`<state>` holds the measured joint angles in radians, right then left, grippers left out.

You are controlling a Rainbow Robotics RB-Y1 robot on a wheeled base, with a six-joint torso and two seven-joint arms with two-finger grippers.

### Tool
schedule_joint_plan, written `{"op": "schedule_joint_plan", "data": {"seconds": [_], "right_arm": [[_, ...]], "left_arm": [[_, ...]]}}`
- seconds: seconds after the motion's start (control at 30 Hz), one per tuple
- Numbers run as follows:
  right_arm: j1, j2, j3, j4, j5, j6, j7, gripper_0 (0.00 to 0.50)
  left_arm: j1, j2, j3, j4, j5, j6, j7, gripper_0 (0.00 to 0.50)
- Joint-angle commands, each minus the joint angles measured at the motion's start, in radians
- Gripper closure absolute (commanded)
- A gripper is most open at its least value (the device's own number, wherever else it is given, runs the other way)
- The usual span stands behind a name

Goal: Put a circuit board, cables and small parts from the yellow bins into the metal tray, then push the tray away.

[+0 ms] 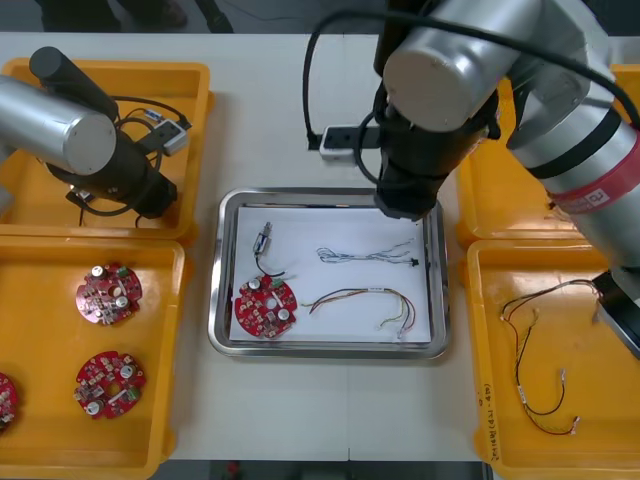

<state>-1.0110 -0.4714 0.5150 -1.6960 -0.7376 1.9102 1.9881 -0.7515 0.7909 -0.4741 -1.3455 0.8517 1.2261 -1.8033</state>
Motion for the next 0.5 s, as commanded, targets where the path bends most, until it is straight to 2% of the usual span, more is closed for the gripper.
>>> {"op": "schedule_joint_plan", "data": {"seconds": [0.03, 0.2, 0.37, 0.43, 0.5], "right_arm": [[-0.078, 0.034, -0.136, -0.031, -0.009, 0.01, -0.051, 0.0], [-0.086, 0.02, -0.248, -0.031, -0.032, 0.01, -0.147, 0.0], [-0.083, -0.05, -0.3, -0.031, -0.097, 0.01, -0.27, 0.0], [-0.075, -0.098, -0.3, -0.034, -0.124, 0.01, -0.33, 0.0], [-0.06, -0.127, -0.303, -0.048, -0.131, 0.01, -0.377, 0.0]], "left_arm": [[0.021, 0.051, -0.008, -0.003, 0.02, -0.013, 0.021, 0.5], [0.024, 0.06, -0.008, -0.003, 0.029, -0.016, 0.019, 0.5], [0.024, 0.068, -0.006, -0.003, 0.037, -0.017, 0.019, 0.5], [0.024, 0.074, 0.002, -0.003, 0.044, -0.016, 0.019, 0.5], [0.024, 0.077, 0.011, -0.003, 0.052, -0.016, 0.021, 0.5]]}}
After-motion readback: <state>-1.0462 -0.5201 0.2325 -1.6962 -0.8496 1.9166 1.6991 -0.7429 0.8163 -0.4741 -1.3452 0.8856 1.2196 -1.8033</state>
